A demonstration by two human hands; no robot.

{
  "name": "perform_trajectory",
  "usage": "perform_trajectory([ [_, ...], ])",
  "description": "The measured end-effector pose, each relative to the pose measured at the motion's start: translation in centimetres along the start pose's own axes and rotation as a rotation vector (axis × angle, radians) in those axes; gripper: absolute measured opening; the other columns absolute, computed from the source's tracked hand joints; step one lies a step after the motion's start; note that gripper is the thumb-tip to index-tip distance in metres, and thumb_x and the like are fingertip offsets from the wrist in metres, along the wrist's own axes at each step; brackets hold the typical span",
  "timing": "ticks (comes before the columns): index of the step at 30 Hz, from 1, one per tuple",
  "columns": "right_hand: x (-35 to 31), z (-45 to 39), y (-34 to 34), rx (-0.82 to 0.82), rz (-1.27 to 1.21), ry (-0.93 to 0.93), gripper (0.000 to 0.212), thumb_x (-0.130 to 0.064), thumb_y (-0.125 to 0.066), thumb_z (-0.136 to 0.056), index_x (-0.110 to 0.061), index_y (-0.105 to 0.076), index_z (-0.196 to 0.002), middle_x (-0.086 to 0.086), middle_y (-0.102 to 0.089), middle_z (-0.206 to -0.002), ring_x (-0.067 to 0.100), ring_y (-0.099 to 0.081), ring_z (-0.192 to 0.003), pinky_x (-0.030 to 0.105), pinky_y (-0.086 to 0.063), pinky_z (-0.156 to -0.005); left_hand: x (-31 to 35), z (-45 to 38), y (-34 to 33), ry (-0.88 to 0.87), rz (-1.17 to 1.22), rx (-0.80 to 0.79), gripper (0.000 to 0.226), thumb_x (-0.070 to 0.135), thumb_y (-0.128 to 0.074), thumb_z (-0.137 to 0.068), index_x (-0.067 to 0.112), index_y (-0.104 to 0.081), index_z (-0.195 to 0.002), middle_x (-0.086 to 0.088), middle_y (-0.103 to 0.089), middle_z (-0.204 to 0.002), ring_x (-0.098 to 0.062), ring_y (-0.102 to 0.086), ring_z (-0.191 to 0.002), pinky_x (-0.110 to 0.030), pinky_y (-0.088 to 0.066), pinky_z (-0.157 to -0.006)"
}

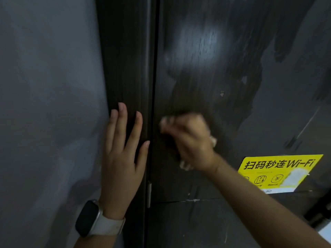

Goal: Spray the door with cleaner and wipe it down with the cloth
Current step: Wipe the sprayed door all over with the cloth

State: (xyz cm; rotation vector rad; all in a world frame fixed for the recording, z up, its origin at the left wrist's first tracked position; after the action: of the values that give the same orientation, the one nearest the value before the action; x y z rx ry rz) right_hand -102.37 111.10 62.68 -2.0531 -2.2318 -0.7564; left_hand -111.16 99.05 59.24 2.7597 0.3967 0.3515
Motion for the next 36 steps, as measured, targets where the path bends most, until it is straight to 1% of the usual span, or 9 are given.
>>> perform_trajectory([
  [3, -1.3, 2.3, -1.5, -0.167, -0.038, 0.073, 0.026, -0.009, -0.049, -0.101, 0.000, -0.067, -0.117, 0.007, -0.052, -0.117, 0.023, -0.054, -0.098, 0.028, -0.042, -0.091, -0.1, 0.0, 0.0, -0.004, 0.000, -0.003, 0.064, 0.020, -0.057, -0.095, 0.010, -0.027, -0.151, -0.011, -0.008, -0.161, -0.026, -0.005, -0.151, -0.033, -0.006, -0.123],
  [8, 2.8, -8.1, 3.2, 0.249, 0.059, -0.106, 0.014, -0.001, -0.065, -0.091, 0.002, -0.074, -0.102, 0.007, -0.049, -0.097, 0.021, -0.047, -0.087, 0.032, -0.042, -0.074, -0.1, -0.1, 0.3, 0.007, 0.031, 0.001, 0.068, 0.014, -0.063, -0.094, 0.006, -0.026, -0.150, -0.009, -0.009, -0.160, -0.023, -0.005, -0.151, -0.030, -0.005, -0.123],
  [11, 3.5, -10.5, 3.4, 0.329, 0.064, -0.151, 0.012, 0.001, -0.068, -0.089, 0.001, -0.074, -0.100, 0.017, -0.056, -0.089, 0.020, -0.047, -0.088, 0.031, -0.043, -0.073, -0.2, -0.1, 0.4, 0.002, 0.053, -0.009, 0.068, 0.016, -0.062, -0.093, 0.007, -0.026, -0.151, -0.008, -0.008, -0.161, -0.023, -0.005, -0.151, -0.029, -0.004, -0.122],
  [16, -0.6, -1.7, -1.0, 0.050, 0.009, -0.075, 0.020, 0.001, -0.062, -0.092, 0.003, -0.071, -0.110, 0.008, -0.053, -0.108, 0.023, -0.053, -0.094, 0.022, -0.037, -0.089, -0.4, -0.1, 0.3, -0.019, -0.002, -0.037, 0.068, 0.021, -0.058, -0.095, 0.010, -0.023, -0.152, -0.008, -0.006, -0.162, -0.022, -0.003, -0.151, -0.028, -0.005, -0.123],
  [19, -0.8, -2.2, -1.2, -0.032, 0.016, 0.029, 0.022, 0.000, -0.058, -0.094, 0.005, -0.068, -0.113, 0.008, -0.051, -0.112, 0.025, -0.052, -0.094, 0.031, -0.043, -0.083, -0.3, 0.0, 0.3, -0.009, -0.012, -0.040, 0.066, 0.019, -0.059, -0.097, 0.009, -0.024, -0.152, -0.011, -0.008, -0.162, -0.025, -0.005, -0.151, -0.028, -0.004, -0.122],
  [24, 2.1, -10.3, 2.9, 0.239, 0.101, -0.055, 0.011, -0.001, -0.066, -0.092, 0.004, -0.074, -0.098, 0.020, -0.062, -0.089, 0.021, -0.050, -0.089, 0.026, -0.040, -0.078, -0.4, 0.1, 0.6, -0.011, 0.049, -0.070, 0.069, 0.015, -0.061, -0.095, 0.008, -0.023, -0.152, -0.010, -0.005, -0.161, -0.023, -0.001, -0.151, -0.027, -0.002, -0.122],
  [26, 2.5, -10.2, 3.1, 0.271, 0.068, -0.112, 0.008, 0.000, -0.068, -0.091, 0.003, -0.074, -0.096, 0.020, -0.062, -0.088, 0.020, -0.050, -0.090, 0.025, -0.041, -0.080, -0.2, 0.2, 0.4, 0.001, 0.038, -0.106, 0.075, 0.014, -0.064, -0.092, 0.009, -0.020, -0.153, -0.008, -0.002, -0.162, -0.022, 0.001, -0.151, -0.027, -0.002, -0.122],
  [32, -1.3, 2.6, -2.1, -0.028, -0.084, -0.122, 0.017, -0.003, -0.063, -0.091, 0.001, -0.073, -0.105, 0.008, -0.056, -0.108, 0.023, -0.055, -0.095, 0.021, -0.035, -0.092, -0.3, 2.2, -0.4, 0.070, 0.010, -0.148, 0.081, 0.013, -0.064, -0.090, 0.011, -0.015, -0.154, -0.004, 0.007, -0.162, -0.023, 0.008, -0.151, -0.028, 0.001, -0.122],
  [36, -4.0, 10.9, -5.3, -0.237, -0.186, -0.165, 0.025, -0.011, -0.051, -0.100, -0.004, -0.070, -0.113, 0.005, -0.058, -0.116, 0.023, -0.057, -0.100, 0.024, -0.041, -0.095, -0.4, 3.3, -1.2, 0.126, 0.010, -0.158, 0.084, 0.015, -0.062, -0.092, 0.015, -0.007, -0.154, -0.003, 0.011, -0.162, -0.026, 0.011, -0.150, -0.045, -0.007, -0.123],
])
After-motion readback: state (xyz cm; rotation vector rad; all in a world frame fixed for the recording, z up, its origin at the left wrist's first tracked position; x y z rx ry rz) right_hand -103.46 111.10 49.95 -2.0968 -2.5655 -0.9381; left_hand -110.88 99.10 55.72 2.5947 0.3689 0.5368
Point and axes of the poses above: each hand's wrist, its own z-axis away from the middle knuckle, its own y-axis out of the back of the hand, x = y × z, the point moved 7 cm from there along -z, towards the middle knuckle
